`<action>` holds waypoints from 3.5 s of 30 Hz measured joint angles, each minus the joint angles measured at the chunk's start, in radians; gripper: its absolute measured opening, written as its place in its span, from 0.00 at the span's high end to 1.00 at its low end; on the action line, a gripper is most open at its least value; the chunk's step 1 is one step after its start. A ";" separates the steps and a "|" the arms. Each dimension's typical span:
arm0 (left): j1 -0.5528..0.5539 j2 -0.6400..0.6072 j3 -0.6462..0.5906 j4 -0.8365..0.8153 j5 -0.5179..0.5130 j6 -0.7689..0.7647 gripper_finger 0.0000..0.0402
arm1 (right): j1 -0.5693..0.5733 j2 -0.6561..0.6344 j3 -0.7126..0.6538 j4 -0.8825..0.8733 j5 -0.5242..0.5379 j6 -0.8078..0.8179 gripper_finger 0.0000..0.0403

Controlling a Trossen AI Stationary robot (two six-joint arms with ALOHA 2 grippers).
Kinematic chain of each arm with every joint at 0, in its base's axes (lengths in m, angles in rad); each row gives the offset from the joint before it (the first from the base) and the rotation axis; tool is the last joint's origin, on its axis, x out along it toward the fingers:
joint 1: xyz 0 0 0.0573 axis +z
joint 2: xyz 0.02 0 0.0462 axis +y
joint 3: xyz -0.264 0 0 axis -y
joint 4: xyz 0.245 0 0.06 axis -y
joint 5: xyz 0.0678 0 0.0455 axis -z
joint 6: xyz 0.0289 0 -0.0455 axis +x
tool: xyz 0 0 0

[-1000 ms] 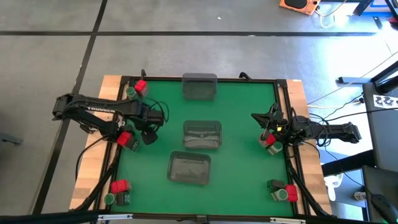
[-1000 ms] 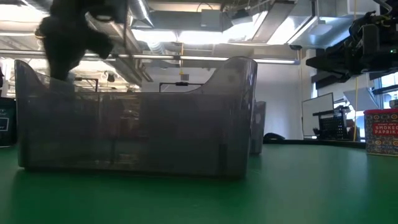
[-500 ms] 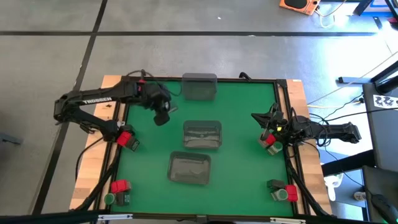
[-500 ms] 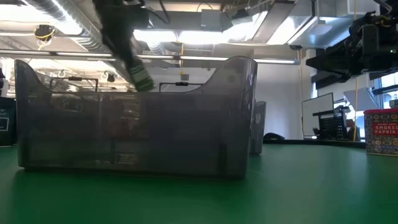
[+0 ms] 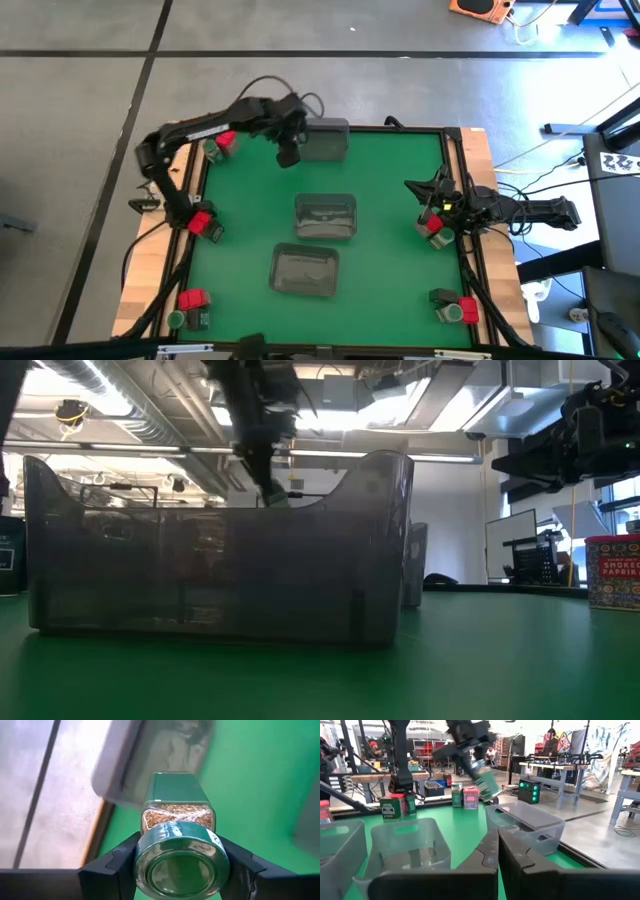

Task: Sort spices by type
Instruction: Put the green seasoning bottle into the top gray bin, then put the red seasoning can into the middle gray bin

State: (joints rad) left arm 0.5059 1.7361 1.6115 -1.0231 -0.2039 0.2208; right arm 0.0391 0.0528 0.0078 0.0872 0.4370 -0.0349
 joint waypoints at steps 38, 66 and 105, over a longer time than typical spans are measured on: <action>0.146 0.434 0.288 -0.065 0.033 0.195 0.47 | 0.000 0.000 0.000 -0.005 0.106 -0.157 0.99; 0.151 0.128 0.221 -0.227 0.037 -0.065 0.30 | 0.000 0.000 0.000 0.014 0.098 -0.183 0.99; 0.369 -0.118 -0.242 -0.215 -0.227 -0.358 0.35 | 0.000 0.000 0.000 0.165 0.105 -0.444 0.99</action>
State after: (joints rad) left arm 0.8751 1.6176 1.3691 -1.2377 -0.4307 -0.1374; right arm 0.0387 0.0525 0.0078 0.2520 0.5415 -0.4786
